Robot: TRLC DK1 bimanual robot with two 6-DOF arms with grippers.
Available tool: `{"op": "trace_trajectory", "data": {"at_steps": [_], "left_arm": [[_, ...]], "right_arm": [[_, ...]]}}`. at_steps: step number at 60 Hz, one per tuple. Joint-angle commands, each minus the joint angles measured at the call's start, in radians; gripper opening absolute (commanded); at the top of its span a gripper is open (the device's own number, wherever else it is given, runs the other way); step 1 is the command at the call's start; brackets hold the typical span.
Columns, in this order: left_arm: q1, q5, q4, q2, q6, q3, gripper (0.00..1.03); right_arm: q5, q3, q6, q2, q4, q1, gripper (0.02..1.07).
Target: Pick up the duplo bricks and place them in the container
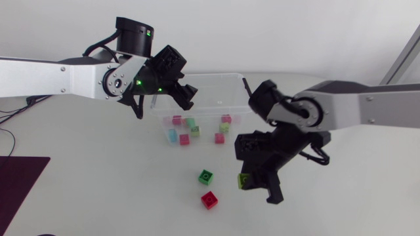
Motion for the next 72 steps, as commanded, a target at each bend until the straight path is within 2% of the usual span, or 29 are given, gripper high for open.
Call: {"op": "trace_trajectory", "data": {"at_steps": [1,7,12,21,36,50,54,55,56,58,60,61,66,72], "left_arm": [[0.006,-0.007,0.014,-0.055,-0.029,-0.001,0.98],[0.006,0.004,-0.021,-0.151,-0.024,-0.054,0.98],[0.004,0.107,-0.155,-0.286,0.029,-0.126,0.98],[-0.020,0.205,-0.314,-0.369,0.155,-0.209,0.98],[-0.118,0.223,-0.380,-0.297,0.315,-0.325,0.98],[-0.174,0.223,-0.368,-0.121,0.427,-0.301,0.98],[-0.183,0.223,-0.368,-0.087,0.459,-0.294,0.98],[-0.187,0.220,-0.368,-0.068,0.477,-0.287,0.98],[-0.189,0.219,-0.368,-0.062,0.480,-0.285,0.98],[-0.193,0.214,-0.368,-0.047,0.488,-0.278,0.98],[-0.197,0.211,-0.368,-0.033,0.502,-0.270,0.98],[-0.200,0.205,-0.370,-0.021,0.516,-0.259,0.98],[-0.207,0.191,-0.371,0.021,0.551,-0.230,0.98],[-0.223,0.183,-0.376,0.091,0.605,-0.184,0.98]], "right_arm": [[-0.025,0.060,0.001,-0.053,-0.028,-0.050,0.07],[-0.039,0.108,0.012,-0.087,-0.035,-0.102,0.07],[-0.061,0.183,0.052,-0.108,-0.025,-0.147,0.07],[-0.067,0.261,0.145,-0.107,0.064,-0.162,0.07],[-0.038,0.339,0.357,-0.002,0.316,-0.165,0.07],[0.028,0.366,0.483,0.142,0.528,-0.153,0.09],[0.067,0.366,0.512,0.172,0.594,-0.142,0.20],[0.107,0.372,0.519,0.196,0.620,-0.128,0.29],[0.117,0.373,0.519,0.200,0.627,-0.122,0.31],[0.151,0.376,0.527,0.219,0.649,-0.109,0.45],[0.197,0.372,0.549,0.225,0.673,-0.093,0.62],[0.219,0.366,0.558,0.223,0.689,-0.089,0.67],[0.265,0.286,0.601,0.137,0.750,-0.075,0.75],[0.271,0.155,0.627,-0.036,0.733,-0.070,0.81]]}}
